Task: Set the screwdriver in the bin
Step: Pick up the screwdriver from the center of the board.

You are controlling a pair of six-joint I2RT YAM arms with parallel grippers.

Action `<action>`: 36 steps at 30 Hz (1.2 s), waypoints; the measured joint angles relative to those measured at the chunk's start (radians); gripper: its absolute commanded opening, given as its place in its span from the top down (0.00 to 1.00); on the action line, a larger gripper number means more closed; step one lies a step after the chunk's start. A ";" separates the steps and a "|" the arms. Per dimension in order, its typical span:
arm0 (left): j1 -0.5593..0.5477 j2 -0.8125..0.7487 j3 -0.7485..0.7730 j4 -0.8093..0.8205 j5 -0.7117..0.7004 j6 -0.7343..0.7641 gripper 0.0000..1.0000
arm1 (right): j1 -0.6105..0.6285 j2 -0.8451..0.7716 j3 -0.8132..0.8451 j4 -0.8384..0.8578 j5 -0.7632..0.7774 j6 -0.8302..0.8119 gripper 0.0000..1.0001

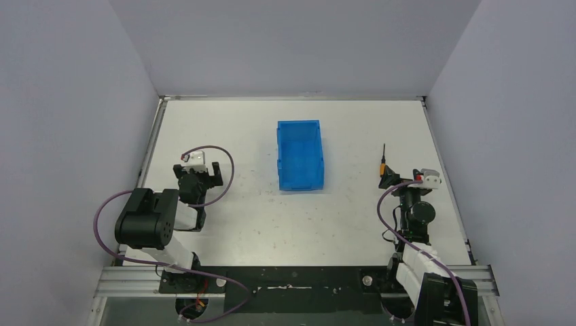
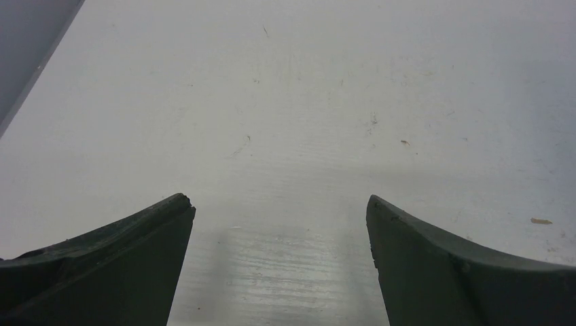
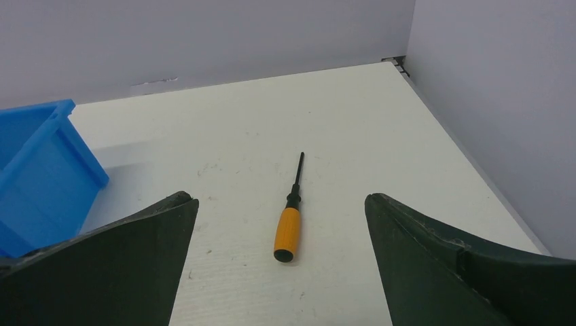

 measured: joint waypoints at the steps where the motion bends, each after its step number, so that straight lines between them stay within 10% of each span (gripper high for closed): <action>1: 0.000 0.000 0.000 0.000 0.000 0.000 0.03 | 0.000 0.000 0.000 -0.001 0.002 0.000 0.00; 24: 0.000 0.000 0.000 0.000 0.000 0.000 0.03 | 0.000 -0.043 0.035 -0.259 -0.023 -0.001 0.00; 36: 0.000 0.000 0.000 0.000 0.000 0.000 0.03 | 0.006 0.078 0.754 -1.011 -0.034 0.060 0.00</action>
